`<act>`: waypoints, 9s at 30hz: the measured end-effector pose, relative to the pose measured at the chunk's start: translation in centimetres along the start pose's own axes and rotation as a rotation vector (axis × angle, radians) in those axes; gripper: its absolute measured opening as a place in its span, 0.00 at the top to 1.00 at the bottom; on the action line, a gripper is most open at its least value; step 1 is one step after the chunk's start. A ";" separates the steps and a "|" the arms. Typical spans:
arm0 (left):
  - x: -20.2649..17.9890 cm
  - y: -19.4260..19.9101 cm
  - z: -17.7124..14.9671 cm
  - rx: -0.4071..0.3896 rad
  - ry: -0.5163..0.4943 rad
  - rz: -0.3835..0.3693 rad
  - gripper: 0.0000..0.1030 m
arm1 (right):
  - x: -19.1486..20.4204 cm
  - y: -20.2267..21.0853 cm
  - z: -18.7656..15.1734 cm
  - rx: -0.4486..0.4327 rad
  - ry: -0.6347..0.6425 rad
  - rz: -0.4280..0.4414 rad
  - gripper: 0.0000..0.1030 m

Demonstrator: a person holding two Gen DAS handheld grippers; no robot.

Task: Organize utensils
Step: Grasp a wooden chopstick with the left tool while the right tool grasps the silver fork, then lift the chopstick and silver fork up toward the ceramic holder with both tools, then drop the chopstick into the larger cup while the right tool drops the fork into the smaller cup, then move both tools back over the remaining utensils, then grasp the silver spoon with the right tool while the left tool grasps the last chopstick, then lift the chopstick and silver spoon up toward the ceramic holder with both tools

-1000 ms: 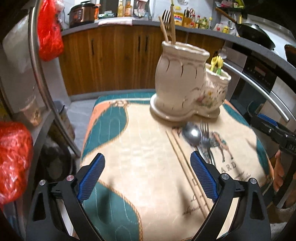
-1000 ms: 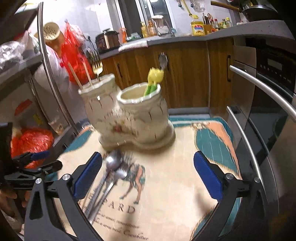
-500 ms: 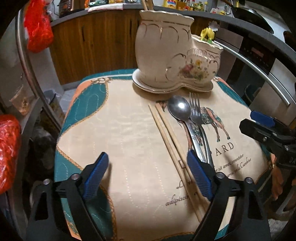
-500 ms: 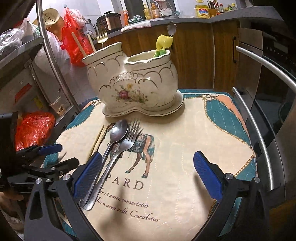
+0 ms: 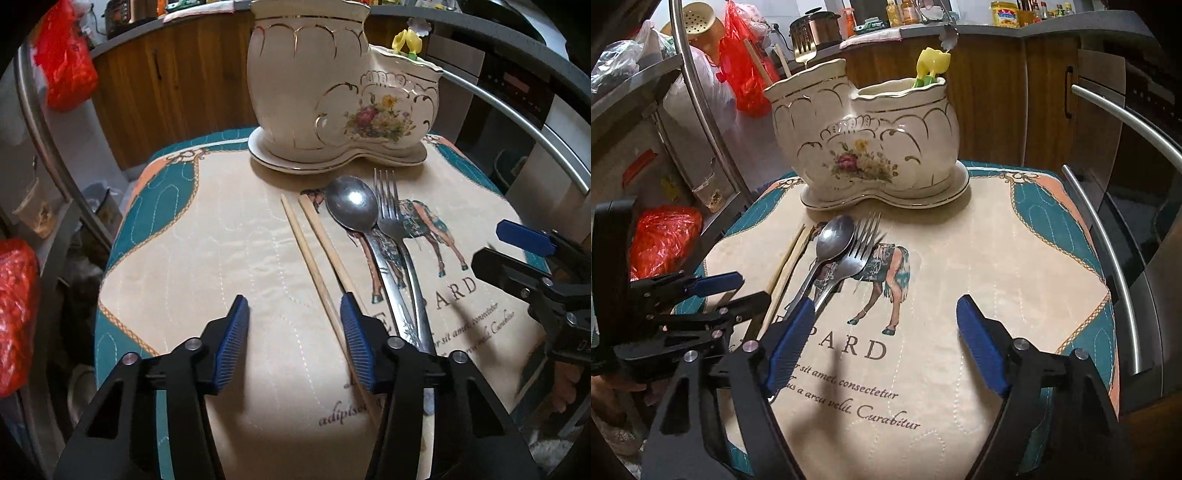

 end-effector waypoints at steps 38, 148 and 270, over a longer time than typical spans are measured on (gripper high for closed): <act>3.6 2.6 -0.6 -0.088 0.040 -0.112 0.95 | 0.7 -7.7 5.2 0.097 -0.012 0.023 0.68; 4.2 13.6 9.2 -0.600 0.002 0.062 0.19 | -1.9 5.4 15.2 -0.428 0.109 -0.192 0.42; 0.9 11.3 7.3 -0.431 -0.032 -0.210 0.94 | 0.7 8.7 10.9 -0.388 0.128 0.037 0.99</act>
Point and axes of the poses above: each gripper's, at about its wrist camera, not at the fingertips, and y roughly against the way its jaws point, x to its left, z to its top, the point moved 2 cm from there along -y, roughly the way its jaws point, and after that the axes turned 2 degrees about z, right-handed, at the moved point
